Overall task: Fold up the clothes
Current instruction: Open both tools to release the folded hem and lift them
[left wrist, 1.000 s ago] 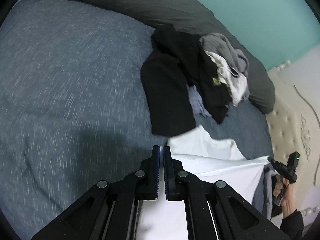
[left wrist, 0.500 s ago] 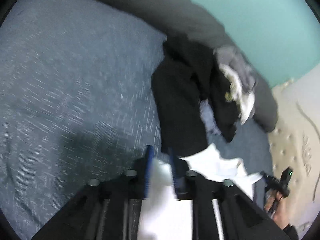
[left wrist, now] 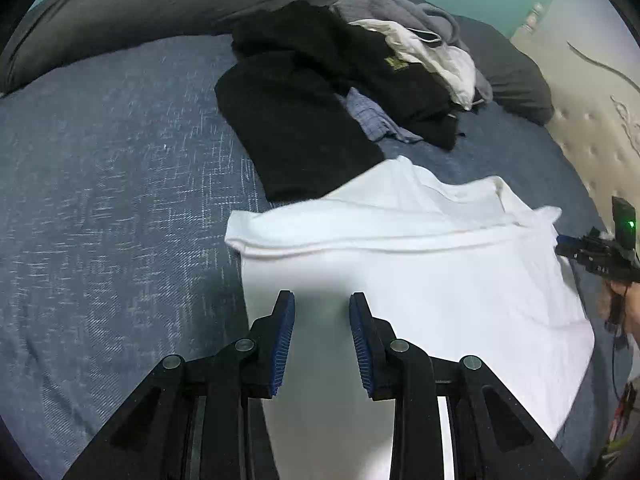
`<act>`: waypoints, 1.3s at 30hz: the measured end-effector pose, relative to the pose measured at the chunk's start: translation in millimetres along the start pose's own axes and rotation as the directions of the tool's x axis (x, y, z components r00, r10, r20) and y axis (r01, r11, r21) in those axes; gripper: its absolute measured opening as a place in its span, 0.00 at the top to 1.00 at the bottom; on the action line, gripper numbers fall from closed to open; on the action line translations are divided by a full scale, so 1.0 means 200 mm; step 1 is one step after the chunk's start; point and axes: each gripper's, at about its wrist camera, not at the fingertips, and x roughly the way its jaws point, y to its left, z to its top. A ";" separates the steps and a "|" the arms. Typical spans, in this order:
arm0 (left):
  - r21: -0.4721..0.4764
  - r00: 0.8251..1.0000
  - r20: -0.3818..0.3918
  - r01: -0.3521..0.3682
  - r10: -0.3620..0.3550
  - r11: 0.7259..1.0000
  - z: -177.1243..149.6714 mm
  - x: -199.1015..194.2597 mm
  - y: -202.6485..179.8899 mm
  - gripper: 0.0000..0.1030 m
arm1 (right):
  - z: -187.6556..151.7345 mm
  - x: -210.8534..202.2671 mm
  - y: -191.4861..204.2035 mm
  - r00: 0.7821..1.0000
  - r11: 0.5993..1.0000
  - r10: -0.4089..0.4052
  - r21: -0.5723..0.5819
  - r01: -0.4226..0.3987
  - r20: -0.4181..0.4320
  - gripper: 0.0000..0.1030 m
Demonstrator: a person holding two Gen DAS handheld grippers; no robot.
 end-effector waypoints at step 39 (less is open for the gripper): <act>-0.216 0.992 -0.057 0.094 -0.108 0.972 -0.38 -0.32 0.20 0.62 | -0.30 -0.33 -0.29 0.989 0.882 0.128 0.447 -0.150 0.079 0.64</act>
